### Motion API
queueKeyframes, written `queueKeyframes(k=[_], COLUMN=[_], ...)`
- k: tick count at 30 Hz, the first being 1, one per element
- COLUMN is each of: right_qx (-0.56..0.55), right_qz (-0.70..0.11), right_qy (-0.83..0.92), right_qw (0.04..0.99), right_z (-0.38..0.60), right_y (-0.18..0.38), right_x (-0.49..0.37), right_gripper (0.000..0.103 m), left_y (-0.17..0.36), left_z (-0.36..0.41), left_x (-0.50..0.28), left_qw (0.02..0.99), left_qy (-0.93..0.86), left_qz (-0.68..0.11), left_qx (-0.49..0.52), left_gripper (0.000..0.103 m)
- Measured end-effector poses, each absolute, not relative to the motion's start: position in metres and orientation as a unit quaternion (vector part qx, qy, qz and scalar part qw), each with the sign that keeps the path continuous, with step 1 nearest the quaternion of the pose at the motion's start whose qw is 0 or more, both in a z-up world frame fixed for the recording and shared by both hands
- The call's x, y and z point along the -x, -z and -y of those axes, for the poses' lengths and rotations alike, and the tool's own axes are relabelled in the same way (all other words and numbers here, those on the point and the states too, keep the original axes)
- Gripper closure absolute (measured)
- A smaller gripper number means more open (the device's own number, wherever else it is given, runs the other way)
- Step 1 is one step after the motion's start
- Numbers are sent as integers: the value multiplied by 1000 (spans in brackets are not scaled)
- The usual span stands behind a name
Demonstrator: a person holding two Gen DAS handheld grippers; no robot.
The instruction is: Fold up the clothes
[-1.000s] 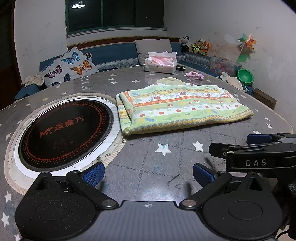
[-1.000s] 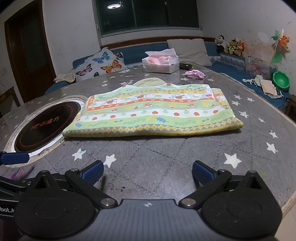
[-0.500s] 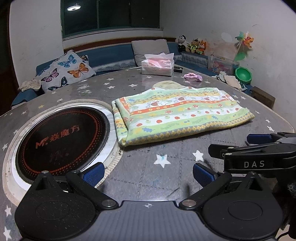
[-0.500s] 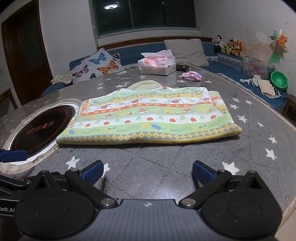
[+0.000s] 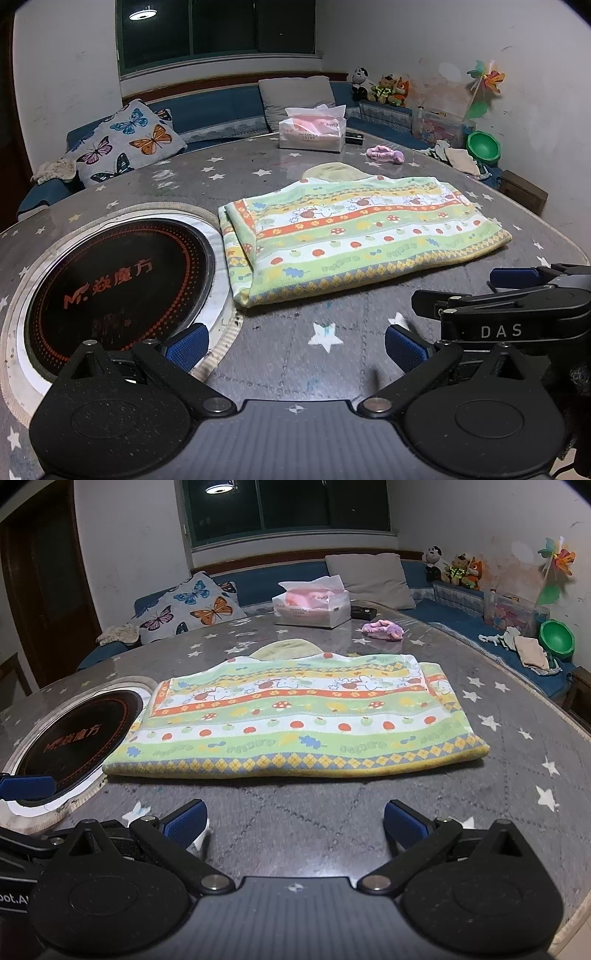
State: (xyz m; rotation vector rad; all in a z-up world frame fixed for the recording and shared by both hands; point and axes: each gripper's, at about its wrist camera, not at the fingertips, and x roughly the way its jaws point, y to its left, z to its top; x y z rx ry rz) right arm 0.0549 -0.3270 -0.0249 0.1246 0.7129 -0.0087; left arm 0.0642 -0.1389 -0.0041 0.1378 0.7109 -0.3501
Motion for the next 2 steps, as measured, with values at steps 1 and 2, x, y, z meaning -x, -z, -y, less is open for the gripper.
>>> queueKeyframes(k=[1, 2], right_qx=[-61, -62], right_qz=[-349, -349], right_qy=[5, 5], right_qw=[935, 935], right_z=[327, 328], right_y=[25, 25], right_x=[-56, -56], right_gripper=[0, 0], left_y=[4, 4], left_z=[139, 139], left_x=[-65, -66], left_qw=[920, 920], left_qy=[171, 171], left_qz=[-346, -347], left_qx=[-67, -68], left_gripper=[0, 0])
